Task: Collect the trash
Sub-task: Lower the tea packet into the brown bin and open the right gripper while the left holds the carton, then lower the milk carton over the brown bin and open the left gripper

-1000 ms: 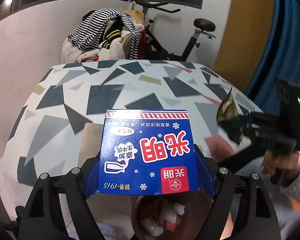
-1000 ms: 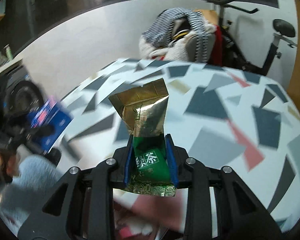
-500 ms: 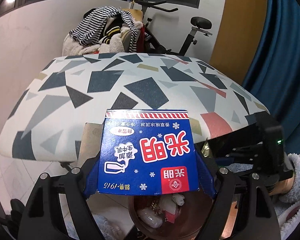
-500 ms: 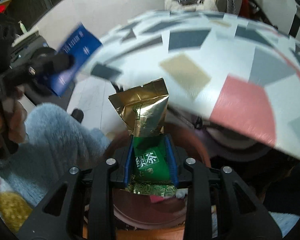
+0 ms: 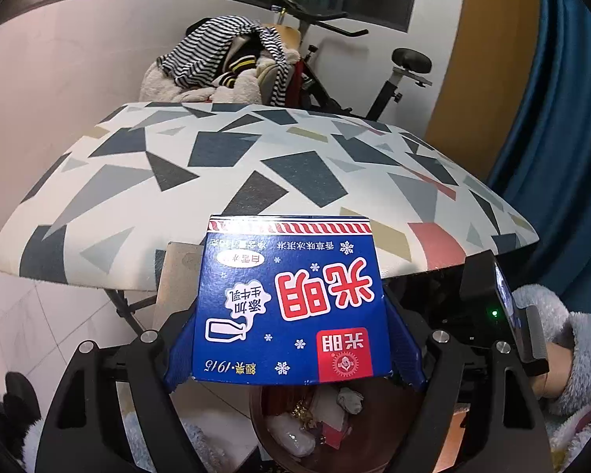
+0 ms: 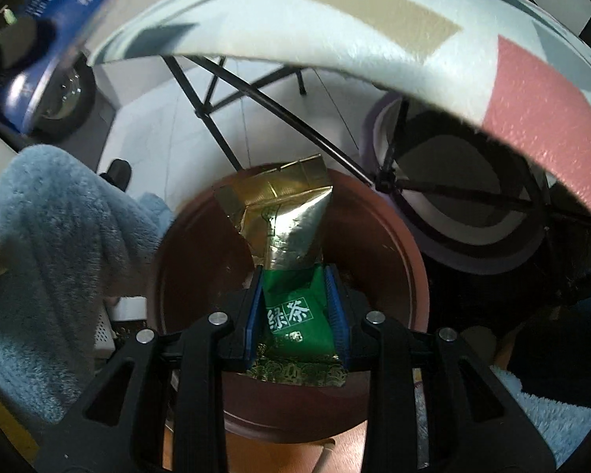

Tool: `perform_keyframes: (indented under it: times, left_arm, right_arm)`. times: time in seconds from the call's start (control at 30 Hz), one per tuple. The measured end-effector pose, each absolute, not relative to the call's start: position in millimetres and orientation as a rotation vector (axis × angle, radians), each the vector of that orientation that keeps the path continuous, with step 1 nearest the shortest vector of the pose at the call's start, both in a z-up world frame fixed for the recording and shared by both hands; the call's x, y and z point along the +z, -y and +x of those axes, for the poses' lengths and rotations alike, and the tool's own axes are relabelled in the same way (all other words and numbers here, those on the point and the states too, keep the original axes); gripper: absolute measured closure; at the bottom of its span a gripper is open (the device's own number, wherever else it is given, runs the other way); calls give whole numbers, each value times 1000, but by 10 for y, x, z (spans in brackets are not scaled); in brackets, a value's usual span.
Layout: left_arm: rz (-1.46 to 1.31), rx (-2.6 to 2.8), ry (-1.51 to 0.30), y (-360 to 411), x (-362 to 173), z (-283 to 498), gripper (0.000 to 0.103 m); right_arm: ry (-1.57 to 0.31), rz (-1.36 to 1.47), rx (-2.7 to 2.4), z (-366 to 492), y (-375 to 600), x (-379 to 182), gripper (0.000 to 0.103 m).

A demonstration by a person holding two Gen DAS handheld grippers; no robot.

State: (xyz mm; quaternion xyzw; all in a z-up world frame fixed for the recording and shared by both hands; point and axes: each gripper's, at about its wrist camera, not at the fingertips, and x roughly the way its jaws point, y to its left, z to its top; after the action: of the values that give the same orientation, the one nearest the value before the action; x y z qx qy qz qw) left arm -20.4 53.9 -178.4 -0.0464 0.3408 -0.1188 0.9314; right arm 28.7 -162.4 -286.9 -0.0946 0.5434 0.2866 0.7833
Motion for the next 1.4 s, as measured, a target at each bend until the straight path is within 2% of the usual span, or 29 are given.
perform_keyframes:
  times: [0.23, 0.3, 0.37, 0.5, 0.57, 0.67, 1.0, 1.4]
  left_arm:
    - [-119, -240, -702, -587, -1794, -200, 24]
    - [-115, -242, -702, -577, -1796, -208, 24]
    - [-111, -243, -702, -567, -1795, -205, 24]
    - [-99, -250, -704, -536, -1802, -222, 24]
    - [-94, -252, -707, -518, -1808, -227, 24]
    - [-85, -259, -713, -489, -1818, -219, 24]
    - [-36, -307, -758, -291, -1912, -171, 24]
    - [127, -364, -898, 119, -2254, -48, 24]
  right_arm:
    - [-1189, -227, 584, 261, 1686, -2922, 64]
    - [-1183, -232, 580, 261, 1704, -2901, 50]
    - [-1166, -230, 581, 240, 1732, -2865, 44]
    - [-1084, -211, 586, 190, 1801, -2748, 19]
    - [-1012, -187, 579, 141, 1874, -2606, 10]
    - [-936, -153, 585, 96, 1969, -2474, 6]
    - [-659, -47, 455, 23, 2320, -1981, 6]
    - [-644, -5, 365, 236, 2544, -1758, 6]
